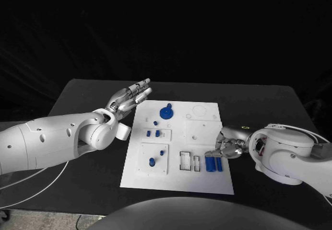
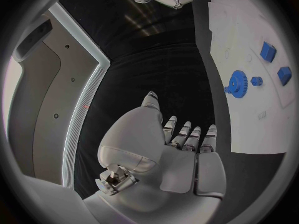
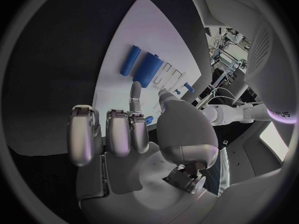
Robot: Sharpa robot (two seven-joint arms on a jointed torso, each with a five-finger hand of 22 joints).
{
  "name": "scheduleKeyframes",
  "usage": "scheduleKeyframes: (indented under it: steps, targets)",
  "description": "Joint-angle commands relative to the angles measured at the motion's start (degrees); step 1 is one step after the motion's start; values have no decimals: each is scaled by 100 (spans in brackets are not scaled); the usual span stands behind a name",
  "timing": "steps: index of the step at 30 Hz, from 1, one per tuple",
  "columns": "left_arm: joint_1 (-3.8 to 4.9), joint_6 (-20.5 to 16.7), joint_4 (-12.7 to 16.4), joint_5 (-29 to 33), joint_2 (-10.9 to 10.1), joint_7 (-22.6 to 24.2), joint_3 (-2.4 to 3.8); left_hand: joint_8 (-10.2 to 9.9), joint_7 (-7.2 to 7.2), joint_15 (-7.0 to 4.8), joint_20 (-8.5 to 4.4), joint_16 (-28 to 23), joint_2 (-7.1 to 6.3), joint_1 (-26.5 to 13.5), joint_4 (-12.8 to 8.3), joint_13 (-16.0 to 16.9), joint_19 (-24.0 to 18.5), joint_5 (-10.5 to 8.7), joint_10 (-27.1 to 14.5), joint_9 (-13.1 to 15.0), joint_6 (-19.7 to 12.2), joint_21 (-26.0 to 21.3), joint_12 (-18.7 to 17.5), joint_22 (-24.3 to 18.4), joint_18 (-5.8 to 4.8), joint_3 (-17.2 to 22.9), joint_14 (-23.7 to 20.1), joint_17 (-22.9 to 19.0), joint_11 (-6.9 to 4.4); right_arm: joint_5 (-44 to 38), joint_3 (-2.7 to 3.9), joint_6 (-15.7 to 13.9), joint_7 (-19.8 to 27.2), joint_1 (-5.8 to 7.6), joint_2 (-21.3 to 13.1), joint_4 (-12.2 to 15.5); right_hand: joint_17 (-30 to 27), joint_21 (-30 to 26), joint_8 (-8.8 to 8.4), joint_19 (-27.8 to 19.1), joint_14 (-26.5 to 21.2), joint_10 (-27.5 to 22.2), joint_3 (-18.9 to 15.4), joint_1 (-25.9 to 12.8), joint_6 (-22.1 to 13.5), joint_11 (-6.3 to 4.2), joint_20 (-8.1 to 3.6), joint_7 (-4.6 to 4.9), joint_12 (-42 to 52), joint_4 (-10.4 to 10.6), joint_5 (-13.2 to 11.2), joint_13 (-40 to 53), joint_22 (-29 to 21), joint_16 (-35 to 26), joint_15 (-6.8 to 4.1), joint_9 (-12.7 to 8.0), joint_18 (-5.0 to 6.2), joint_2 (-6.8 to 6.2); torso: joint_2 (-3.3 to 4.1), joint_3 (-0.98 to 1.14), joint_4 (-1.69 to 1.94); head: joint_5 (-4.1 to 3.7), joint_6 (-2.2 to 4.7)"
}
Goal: Assemble the parts on the task board
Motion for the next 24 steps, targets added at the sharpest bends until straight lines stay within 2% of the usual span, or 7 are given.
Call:
scheduleKeyframes:
  steps: [1,4,11,19,24]
  targets:
    - [0,127,8,13,6,18,4,26,34,44,0,23,32,49,6,8,54,35,21,6,-4,35,25,6,56,-33,13,6,41,-74,-2,221,-215,-25,19,1,224,-39,-85,316,409,591,-8,58,31,5,-25,34,21,-7,-36,1507,1193,-43,-39,-57,21,-3,0,0,1,2,0]
    - [0,137,7,12,8,14,4,25,36,51,1,29,34,55,6,9,58,35,24,5,-4,37,35,11,53,-39,20,8,48,-132,-2,268,-271,-43,35,-1,195,-55,-167,310,405,591,-14,83,58,14,-19,43,21,-1,-55,1507,1186,-55,-33,-122,25,-23,-2,0,2,6,0]
    - [-1,156,-1,12,12,6,4,26,39,75,1,41,38,65,6,10,72,36,29,6,-2,44,46,28,47,-52,32,13,58,-194,-2,313,-307,-63,53,14,173,-59,-194,307,403,591,-19,126,226,-2,-18,18,21,7,-72,1507,1184,-59,-39,-163,27,-41,-2,2,-1,7,0]
    - [-3,170,-10,12,12,-2,4,25,42,91,1,50,43,72,7,10,85,39,31,6,-2,51,50,44,44,-61,41,16,61,-223,-2,195,-296,-114,78,34,144,-81,-221,299,399,591,-38,96,271,-9,-23,12,21,41,-147,1507,1176,-71,-49,-178,34,-59,-2,1,-2,8,0]
    - [-4,176,-9,12,2,-12,4,26,45,96,1,52,45,78,6,10,90,48,31,6,-1,53,55,47,42,-64,43,16,63,-263,-2,105,-269,-178,113,33,94,-112,-272,288,390,591,-44,164,297,-14,-31,9,21,25,-259,1507,1165,-93,-59,-196,42,-122,2,3,5,17,0]
